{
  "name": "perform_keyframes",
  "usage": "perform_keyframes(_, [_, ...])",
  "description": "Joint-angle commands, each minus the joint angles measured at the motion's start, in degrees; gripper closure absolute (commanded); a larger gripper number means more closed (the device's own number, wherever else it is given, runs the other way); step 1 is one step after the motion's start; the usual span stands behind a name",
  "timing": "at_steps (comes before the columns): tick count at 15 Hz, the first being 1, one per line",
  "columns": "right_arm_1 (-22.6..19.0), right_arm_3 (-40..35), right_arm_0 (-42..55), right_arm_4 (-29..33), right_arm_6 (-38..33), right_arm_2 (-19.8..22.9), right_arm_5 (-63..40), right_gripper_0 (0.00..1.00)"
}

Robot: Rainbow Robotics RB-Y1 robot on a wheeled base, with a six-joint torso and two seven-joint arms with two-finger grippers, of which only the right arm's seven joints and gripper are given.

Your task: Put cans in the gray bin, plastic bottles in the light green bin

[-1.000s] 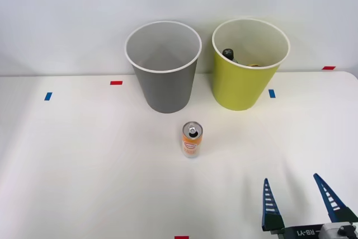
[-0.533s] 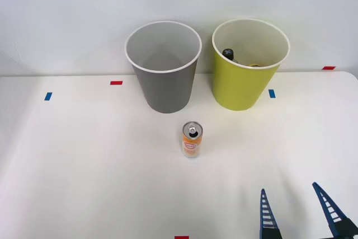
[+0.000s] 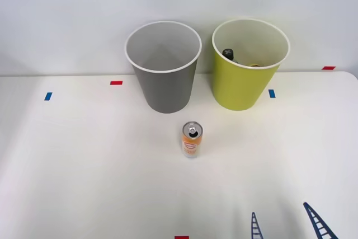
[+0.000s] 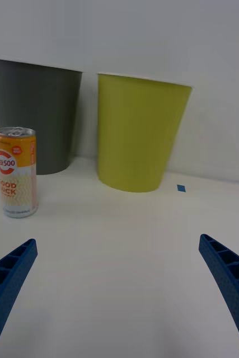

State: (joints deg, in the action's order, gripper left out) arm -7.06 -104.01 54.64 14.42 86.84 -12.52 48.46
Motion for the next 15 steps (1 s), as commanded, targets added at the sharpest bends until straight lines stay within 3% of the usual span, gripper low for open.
perform_keyframes(1, [-1.5, 0.7, 0.1, 0.5, 0.4, -1.9, -0.3, 0.0])
perform_keyframes(15, [-4.0, 1.1, 0.7, -3.3, 0.3, -2.9, -1.3, 0.0])
